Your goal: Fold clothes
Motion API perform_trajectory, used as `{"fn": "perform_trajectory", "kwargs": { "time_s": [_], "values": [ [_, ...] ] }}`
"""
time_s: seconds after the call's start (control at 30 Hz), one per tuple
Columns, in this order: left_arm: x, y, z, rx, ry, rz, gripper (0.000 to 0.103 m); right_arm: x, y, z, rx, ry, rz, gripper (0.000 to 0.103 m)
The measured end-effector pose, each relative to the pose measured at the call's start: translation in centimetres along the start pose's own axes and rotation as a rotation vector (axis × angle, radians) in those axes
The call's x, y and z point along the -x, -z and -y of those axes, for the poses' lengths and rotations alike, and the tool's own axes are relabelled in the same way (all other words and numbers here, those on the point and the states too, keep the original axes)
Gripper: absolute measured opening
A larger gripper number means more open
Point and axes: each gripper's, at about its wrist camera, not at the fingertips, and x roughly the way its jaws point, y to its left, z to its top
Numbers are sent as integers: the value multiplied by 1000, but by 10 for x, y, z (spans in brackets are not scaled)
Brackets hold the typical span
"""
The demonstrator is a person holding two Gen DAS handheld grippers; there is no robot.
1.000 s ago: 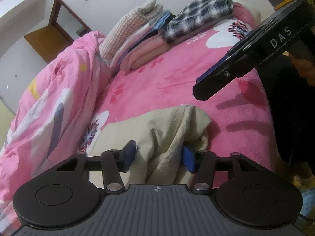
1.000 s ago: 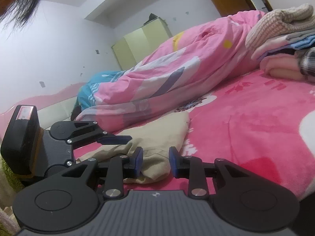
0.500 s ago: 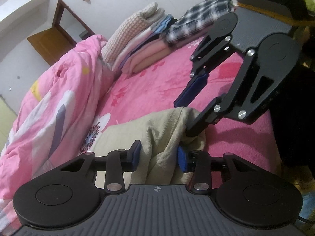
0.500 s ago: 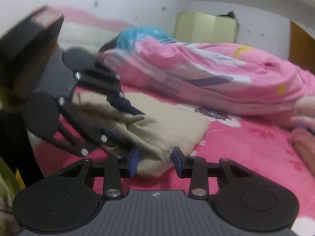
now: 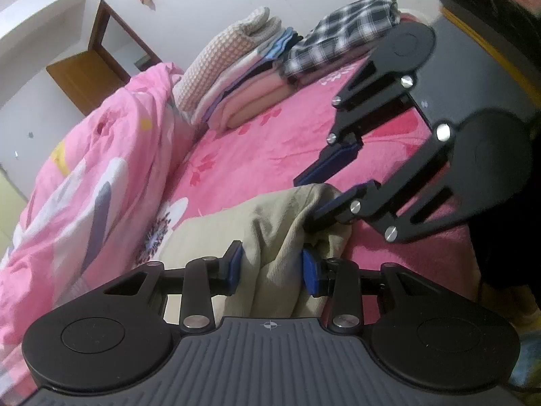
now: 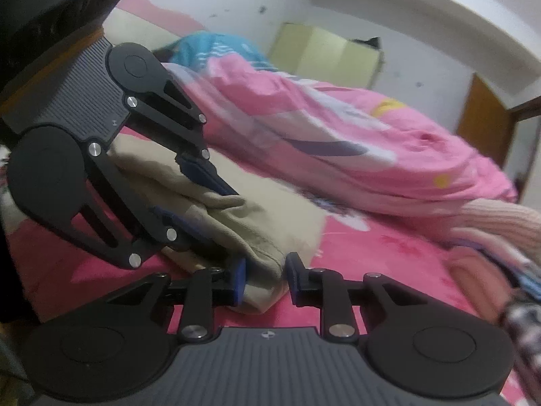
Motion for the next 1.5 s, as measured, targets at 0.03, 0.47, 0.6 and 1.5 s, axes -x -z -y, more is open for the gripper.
{"fn": "perform_trajectory", "kwargs": {
  "time_s": [0.03,0.47,0.6,1.5],
  "values": [
    [1,0,1,-1,-2,-2,37,-1,0,-4,1,24,-11,26],
    [16,3,6,-3,-84,-31,40,-5,-3,-28,65,165,-54,19],
    [11,3,12,-12,-137,-41,41,-4,-4,-26,38,164,-49,19],
    [29,12,10,70,-219,-32,35,18,-26,-29,99,60,21,28]
  ]
}}
